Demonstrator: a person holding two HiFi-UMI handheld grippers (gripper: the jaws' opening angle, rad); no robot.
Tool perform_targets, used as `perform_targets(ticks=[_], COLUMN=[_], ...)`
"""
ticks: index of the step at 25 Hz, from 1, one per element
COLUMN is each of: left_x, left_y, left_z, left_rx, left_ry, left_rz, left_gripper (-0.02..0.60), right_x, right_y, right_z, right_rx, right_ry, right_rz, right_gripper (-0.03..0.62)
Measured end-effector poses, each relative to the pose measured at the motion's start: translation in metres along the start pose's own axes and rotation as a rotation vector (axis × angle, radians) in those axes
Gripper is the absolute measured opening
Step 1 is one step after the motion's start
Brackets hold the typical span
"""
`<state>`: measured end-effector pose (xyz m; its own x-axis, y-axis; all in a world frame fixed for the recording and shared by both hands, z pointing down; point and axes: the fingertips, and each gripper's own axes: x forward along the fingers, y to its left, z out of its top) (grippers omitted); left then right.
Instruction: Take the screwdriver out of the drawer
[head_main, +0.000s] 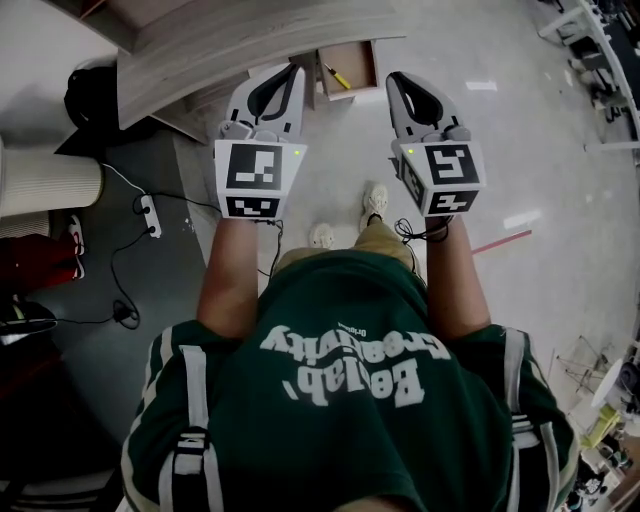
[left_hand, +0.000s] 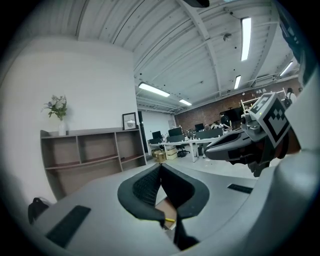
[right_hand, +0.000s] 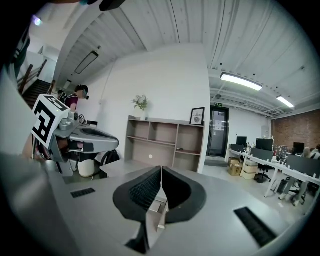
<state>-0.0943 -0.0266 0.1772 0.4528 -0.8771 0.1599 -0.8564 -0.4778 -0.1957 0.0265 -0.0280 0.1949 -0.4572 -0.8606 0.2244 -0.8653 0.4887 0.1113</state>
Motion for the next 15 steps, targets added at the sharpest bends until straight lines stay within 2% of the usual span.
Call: perform_targets(ticks=[9,15], left_x=[0.047,0.088], left_y=[0.009,0.019], left_z=[0.003,0.014], left_rx=[-0.009,0.005], left_ry=[0.028,0.039], left_rz=[0.068,0.134], left_gripper=[0.018,0.018], right_x=[0.052,0.096], right_y=[-0.033,-0.055], right_z=[0.014,0.024], right_rx=[-0.033,-0.037], right_ry=[-0.017,-0.043], right_rz=[0.094,0.197], right_gripper=[0.037,0.036])
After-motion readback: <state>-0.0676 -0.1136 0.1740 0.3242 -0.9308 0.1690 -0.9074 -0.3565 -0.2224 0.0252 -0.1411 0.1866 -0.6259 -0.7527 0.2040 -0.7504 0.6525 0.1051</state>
